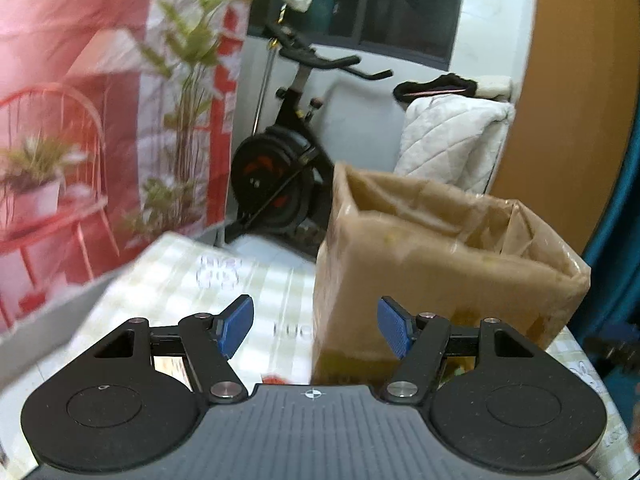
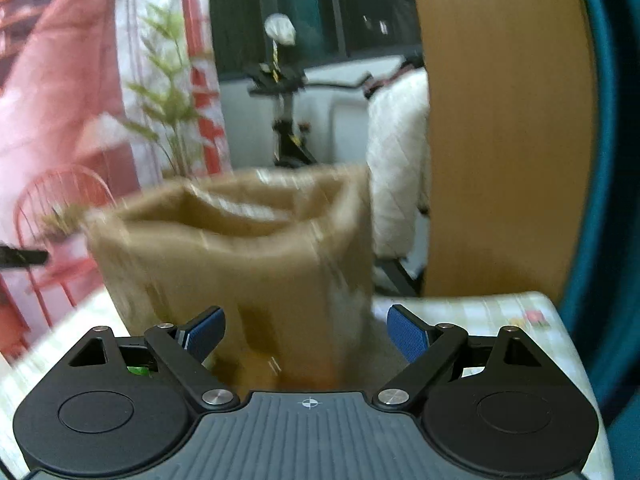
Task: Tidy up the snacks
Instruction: 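Move both open tools back down to the snack pile, then grasp the red-green chip bag with the left tool while the right tool grasps the orange bag, then lift both bags over the box and open both tools to drop them, then move both open tools back down to the snack pile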
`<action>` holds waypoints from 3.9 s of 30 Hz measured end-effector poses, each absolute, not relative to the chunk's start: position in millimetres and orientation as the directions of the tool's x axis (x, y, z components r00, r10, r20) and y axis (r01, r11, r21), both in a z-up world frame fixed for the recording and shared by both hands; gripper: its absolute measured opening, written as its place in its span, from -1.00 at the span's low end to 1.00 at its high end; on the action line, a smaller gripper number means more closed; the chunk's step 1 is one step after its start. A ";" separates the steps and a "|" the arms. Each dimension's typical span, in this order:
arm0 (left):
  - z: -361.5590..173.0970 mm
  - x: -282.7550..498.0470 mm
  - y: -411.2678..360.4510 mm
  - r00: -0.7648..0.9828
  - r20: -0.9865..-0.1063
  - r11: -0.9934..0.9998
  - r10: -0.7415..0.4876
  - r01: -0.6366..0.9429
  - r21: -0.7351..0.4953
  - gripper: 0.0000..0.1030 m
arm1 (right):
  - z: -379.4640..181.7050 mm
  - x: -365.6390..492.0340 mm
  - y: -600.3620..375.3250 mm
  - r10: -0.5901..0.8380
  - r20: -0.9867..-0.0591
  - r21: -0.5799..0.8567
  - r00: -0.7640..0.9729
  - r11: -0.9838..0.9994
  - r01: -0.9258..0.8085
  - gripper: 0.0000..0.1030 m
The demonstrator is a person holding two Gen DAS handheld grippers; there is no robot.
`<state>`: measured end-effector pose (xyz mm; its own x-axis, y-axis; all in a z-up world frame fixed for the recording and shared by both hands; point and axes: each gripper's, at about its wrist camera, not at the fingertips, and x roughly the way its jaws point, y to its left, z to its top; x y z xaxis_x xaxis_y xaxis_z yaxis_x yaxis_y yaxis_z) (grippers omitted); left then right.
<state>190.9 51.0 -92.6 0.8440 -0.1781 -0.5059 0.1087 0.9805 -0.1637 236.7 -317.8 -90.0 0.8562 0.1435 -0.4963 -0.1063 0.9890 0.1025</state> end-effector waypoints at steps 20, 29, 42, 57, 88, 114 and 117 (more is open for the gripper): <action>-143.2 175.1 57.0 0.759 -0.623 0.979 -0.191 0.101 -0.176 0.37 | -191.6 243.7 -286.3 -0.071 -0.726 -0.167 0.684 0.983 -0.076 0.18; -164.1 176.9 60.4 0.718 -0.665 0.974 -0.208 0.094 -0.204 0.40 | -152.5 216.2 -303.3 -0.030 -0.654 -0.052 0.756 0.999 -0.005 -0.09; -205.5 227.5 65.1 0.664 -0.694 0.940 -0.278 0.038 -0.340 0.75 | -149.6 211.0 -315.0 -0.036 -0.667 0.011 0.744 0.998 0.058 -0.09; -184.6 187.1 69.7 0.721 -0.655 0.957 -0.228 0.041 -0.289 0.19 | -135.2 199.4 -323.3 -0.080 -0.619 0.030 0.782 0.992 0.126 -0.09; -27.7 324.3 -65.2 0.847 -0.427 0.949 -0.316 0.285 -0.138 0.25 | 17.6 348.3 -258.5 0.160 -0.357 0.183 0.920 0.978 -0.099 -0.08; -81.1 221.8 48.8 0.840 -0.501 0.978 -0.209 0.167 -0.126 0.51 | -63.7 234.7 -298.8 0.112 -0.416 0.205 0.902 0.978 -0.026 0.04; -102.7 217.4 59.0 0.816 -0.542 0.977 -0.202 0.128 -0.172 0.46 | -96.5 226.6 -305.1 0.084 -0.489 0.200 0.868 0.980 0.019 -0.15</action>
